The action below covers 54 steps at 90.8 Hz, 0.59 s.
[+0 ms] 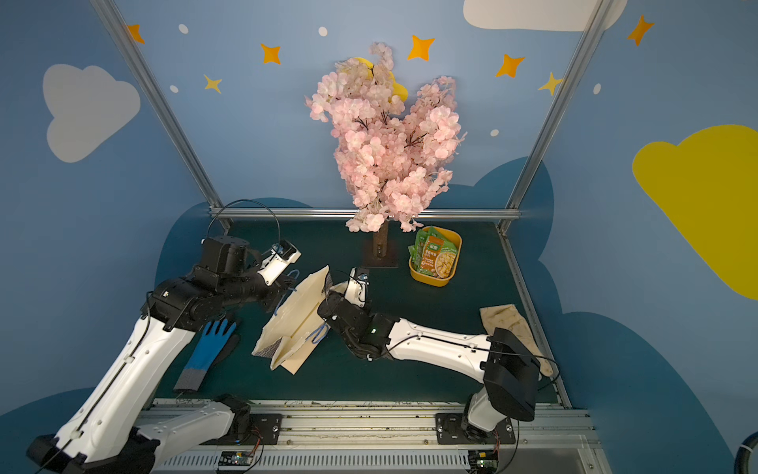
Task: Place the condiment packets inside the bag
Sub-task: Open the paper bag at the center of the board.
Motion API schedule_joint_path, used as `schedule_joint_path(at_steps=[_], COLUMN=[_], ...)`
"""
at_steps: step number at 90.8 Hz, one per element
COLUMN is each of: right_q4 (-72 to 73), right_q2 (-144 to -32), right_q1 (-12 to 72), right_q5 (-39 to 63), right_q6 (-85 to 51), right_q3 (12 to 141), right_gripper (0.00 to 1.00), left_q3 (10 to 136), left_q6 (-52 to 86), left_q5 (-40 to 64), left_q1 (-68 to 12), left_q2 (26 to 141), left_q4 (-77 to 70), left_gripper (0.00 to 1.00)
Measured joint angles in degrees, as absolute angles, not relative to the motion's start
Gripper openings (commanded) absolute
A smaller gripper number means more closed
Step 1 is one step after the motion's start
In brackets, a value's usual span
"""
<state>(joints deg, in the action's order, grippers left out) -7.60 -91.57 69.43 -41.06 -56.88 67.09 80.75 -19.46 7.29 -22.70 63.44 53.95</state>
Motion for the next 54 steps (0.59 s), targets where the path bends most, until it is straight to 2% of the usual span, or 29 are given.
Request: schedule_joint_path(at_steps=[9, 25, 54], right_q4=[-7.3, -6.2, -8.7], right_q2=[-93.4, -92.9, -86.7], right_q1=[69.5, 69.5, 68.8], right_q5=[-40.1, -40.3, -47.8], right_q6=[-57.8, -57.8, -56.4], right_q3=[67.1, 67.1, 66.4], right_gripper=[0.52, 0.01, 0.0], left_q3=[82.5, 84.2, 87.6], left_q6=[-19.0, -18.7, -19.2], left_q5=[7.8, 7.7, 6.5], left_q1=[-23.0, -23.7, -23.8], left_q2=[64.2, 65.5, 66.4], left_q4=[53.9, 52.6, 53.1], left_gripper=[0.03, 0.03, 0.03])
